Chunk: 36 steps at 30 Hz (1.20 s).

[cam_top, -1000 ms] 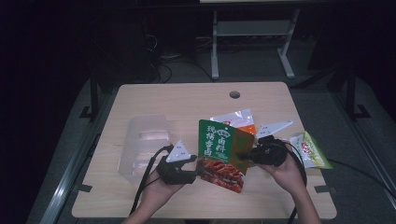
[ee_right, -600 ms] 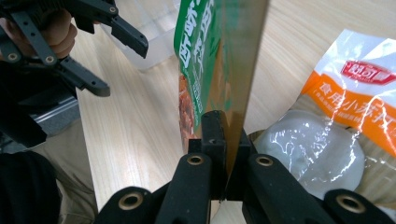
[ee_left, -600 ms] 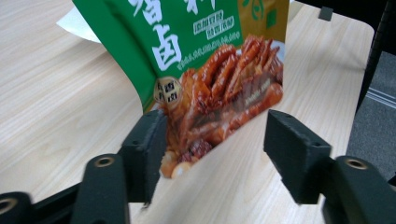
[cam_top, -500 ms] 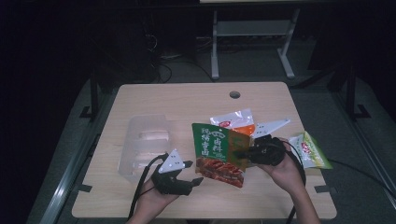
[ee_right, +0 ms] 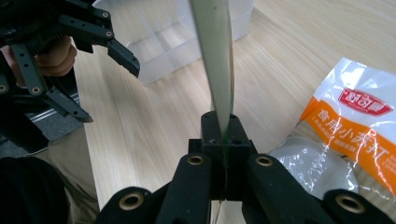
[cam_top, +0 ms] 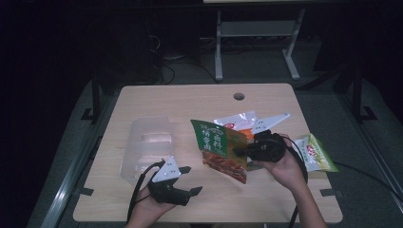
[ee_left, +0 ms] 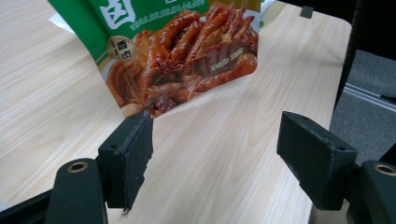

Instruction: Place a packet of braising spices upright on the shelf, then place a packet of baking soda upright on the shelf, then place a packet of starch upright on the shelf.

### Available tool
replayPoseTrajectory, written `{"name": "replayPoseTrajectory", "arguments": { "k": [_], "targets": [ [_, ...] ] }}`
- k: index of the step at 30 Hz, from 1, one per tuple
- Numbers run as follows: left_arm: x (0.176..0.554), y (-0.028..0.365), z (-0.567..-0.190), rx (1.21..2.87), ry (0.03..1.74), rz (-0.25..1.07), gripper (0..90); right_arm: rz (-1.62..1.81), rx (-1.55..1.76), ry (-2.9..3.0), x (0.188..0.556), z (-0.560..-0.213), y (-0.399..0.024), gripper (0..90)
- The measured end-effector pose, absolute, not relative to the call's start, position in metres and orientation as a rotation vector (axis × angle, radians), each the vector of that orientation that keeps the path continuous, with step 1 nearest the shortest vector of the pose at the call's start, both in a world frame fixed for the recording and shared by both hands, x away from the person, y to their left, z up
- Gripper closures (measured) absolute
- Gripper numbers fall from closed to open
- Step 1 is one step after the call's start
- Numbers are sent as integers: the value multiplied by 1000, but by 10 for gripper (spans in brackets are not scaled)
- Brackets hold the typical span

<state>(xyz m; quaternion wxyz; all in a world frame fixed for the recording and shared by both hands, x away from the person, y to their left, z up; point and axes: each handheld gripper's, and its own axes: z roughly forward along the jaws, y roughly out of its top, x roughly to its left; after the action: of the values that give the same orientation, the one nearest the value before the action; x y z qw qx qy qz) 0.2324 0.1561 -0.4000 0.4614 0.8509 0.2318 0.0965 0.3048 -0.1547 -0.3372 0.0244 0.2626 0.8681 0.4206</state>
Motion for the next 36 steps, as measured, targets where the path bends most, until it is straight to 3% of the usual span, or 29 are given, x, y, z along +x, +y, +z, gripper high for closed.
{"name": "replayPoseTrajectory", "arguments": {
  "k": [36],
  "targets": [
    [225,153,-402,2089,504,213,230,1370,745,2678,334,-289,-137,900]
  ]
}}
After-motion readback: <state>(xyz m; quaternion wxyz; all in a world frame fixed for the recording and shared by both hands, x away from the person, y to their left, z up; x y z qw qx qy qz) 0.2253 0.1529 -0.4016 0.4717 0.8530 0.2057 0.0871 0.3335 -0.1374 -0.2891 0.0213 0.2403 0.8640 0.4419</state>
